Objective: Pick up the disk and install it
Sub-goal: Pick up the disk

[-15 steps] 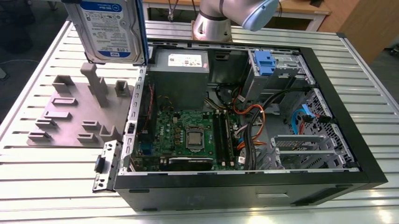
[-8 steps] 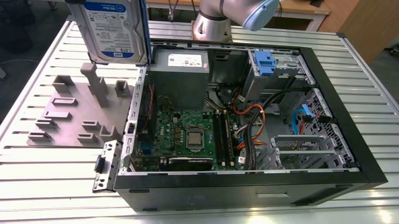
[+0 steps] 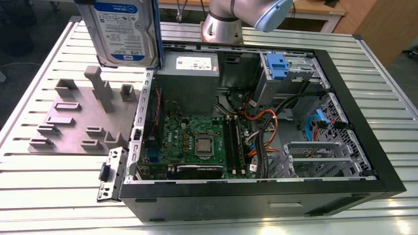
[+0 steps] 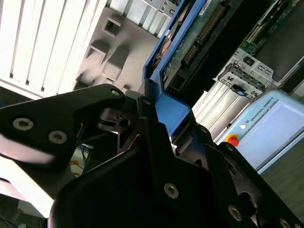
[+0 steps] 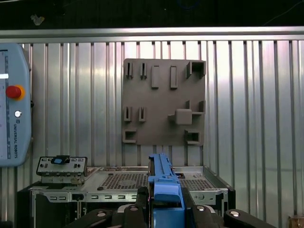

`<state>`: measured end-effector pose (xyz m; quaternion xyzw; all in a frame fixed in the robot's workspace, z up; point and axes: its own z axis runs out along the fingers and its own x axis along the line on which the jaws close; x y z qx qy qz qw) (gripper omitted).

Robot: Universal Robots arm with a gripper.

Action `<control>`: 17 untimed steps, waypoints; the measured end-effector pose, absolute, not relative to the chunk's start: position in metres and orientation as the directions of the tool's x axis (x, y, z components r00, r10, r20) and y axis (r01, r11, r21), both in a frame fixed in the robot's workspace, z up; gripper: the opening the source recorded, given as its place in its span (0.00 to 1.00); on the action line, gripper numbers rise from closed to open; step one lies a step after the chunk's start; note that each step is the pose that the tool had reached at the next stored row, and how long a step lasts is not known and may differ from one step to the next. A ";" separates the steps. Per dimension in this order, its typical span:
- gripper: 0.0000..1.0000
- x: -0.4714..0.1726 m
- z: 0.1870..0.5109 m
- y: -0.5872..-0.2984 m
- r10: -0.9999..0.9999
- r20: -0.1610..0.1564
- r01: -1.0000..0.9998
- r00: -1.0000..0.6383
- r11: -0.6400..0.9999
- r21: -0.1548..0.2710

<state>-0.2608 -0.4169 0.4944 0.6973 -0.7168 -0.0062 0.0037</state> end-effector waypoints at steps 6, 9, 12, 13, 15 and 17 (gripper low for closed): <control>0.36 -0.259 0.494 -0.417 -1.000 -0.003 -1.000 -0.028 0.028 0.014; 0.36 -0.258 0.494 -0.417 -1.000 -0.003 -1.000 -0.028 0.028 0.014; 0.36 -0.257 0.494 -0.417 -1.000 -0.003 -1.000 -0.028 0.027 0.014; 0.36 -0.257 0.494 -0.417 -1.000 -0.003 -1.000 -0.028 0.027 0.014; 0.36 -0.256 0.494 -0.417 -1.000 -0.003 -1.000 -0.028 0.028 0.014; 0.36 -0.256 0.494 -0.417 -1.000 -0.003 -1.000 -0.028 0.027 0.014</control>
